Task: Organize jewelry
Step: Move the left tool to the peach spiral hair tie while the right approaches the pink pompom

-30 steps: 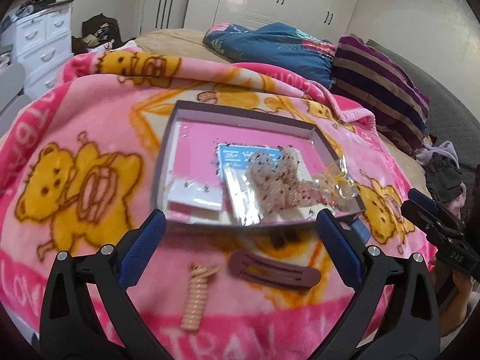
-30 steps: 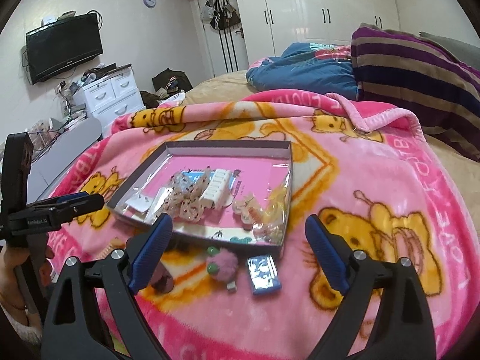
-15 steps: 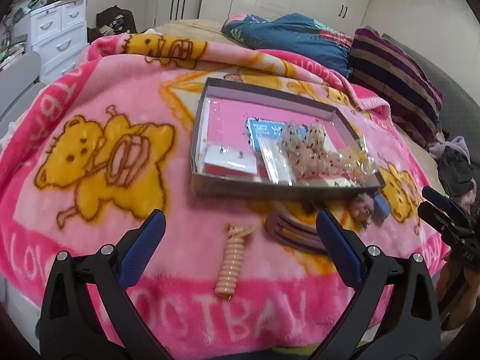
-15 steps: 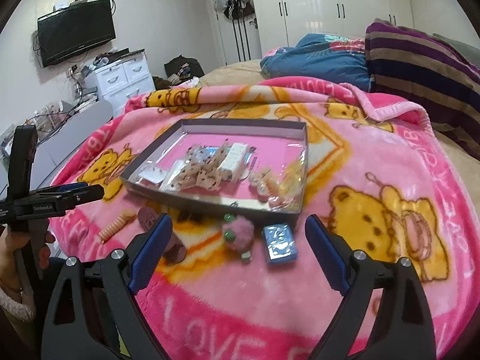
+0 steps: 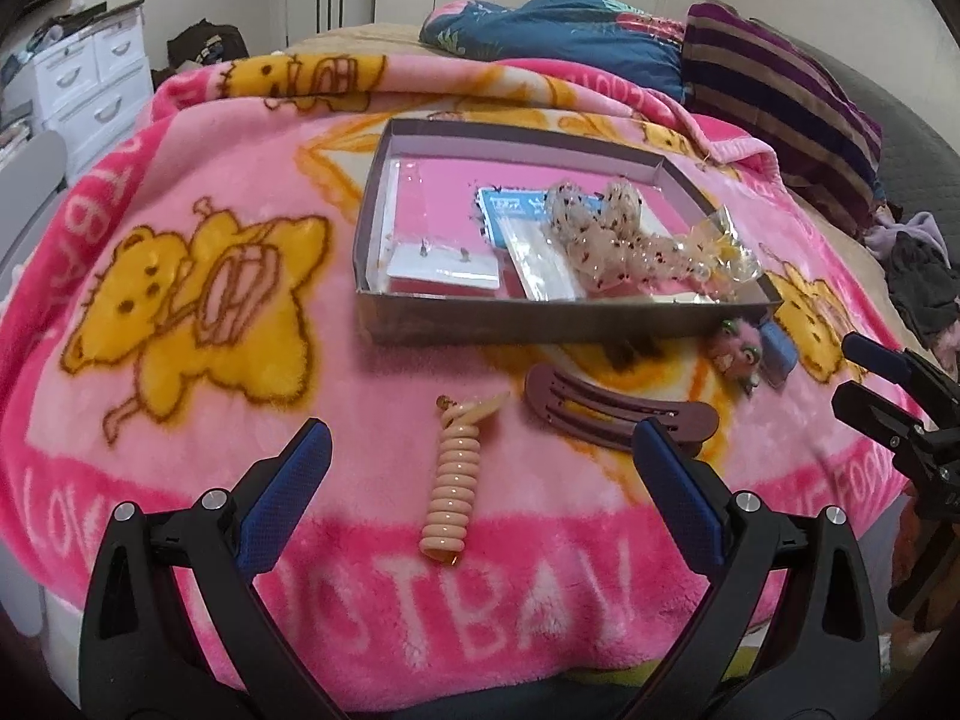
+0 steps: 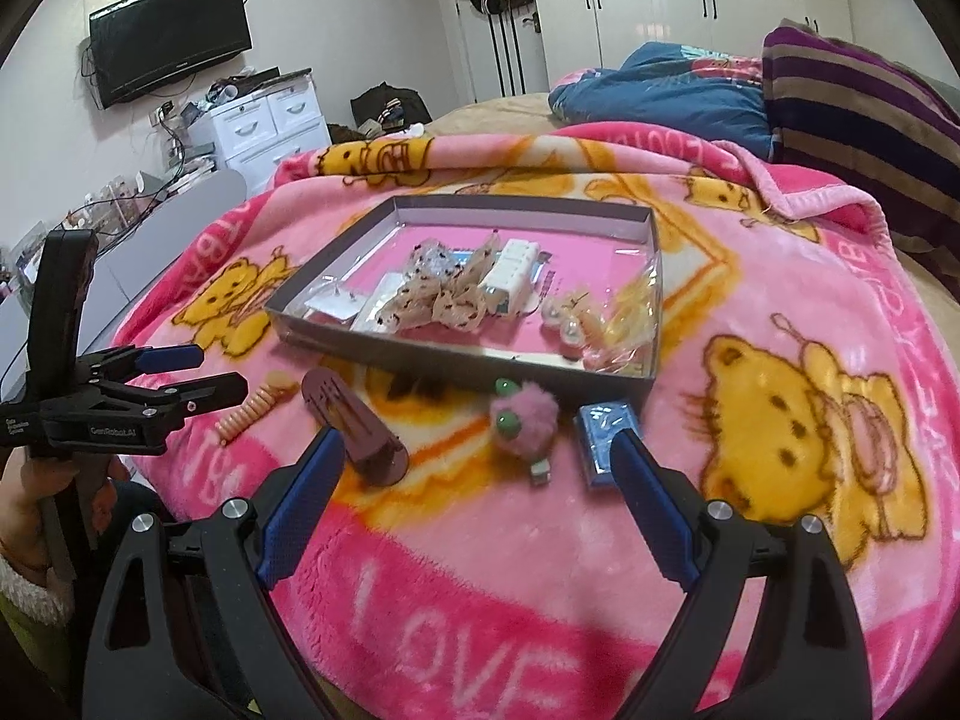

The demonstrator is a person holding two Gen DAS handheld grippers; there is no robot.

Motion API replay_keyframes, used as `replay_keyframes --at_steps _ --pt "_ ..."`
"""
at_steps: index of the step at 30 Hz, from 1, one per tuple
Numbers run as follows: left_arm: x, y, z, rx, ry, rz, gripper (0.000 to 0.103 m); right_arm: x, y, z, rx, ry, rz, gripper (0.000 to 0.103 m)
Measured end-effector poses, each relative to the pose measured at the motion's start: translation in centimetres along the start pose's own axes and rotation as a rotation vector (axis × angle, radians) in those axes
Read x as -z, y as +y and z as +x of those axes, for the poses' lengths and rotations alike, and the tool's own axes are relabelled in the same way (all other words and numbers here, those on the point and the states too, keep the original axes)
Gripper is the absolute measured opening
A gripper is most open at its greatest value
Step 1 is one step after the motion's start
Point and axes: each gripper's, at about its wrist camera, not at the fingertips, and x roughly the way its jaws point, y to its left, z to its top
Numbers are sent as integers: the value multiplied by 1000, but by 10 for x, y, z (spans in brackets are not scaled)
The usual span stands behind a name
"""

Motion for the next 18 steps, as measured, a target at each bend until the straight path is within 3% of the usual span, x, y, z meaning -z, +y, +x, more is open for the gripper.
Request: replay_keyframes --at_steps 4,6,8,11,18 --pt "5 2 5 18 6 -11 93 2 0 8 -14 25 -2 86" --pt "9 4 9 12 14 -15 84 2 -1 15 -11 40 2 81" --pt "12 6 13 8 28 -16 63 3 -3 21 -15 54 10 76" --pt "15 9 22 12 63 -22 51 3 -5 32 -6 76 15 69" --pt "17 13 29 47 87 -45 39 0 -6 59 34 111 -3 56"
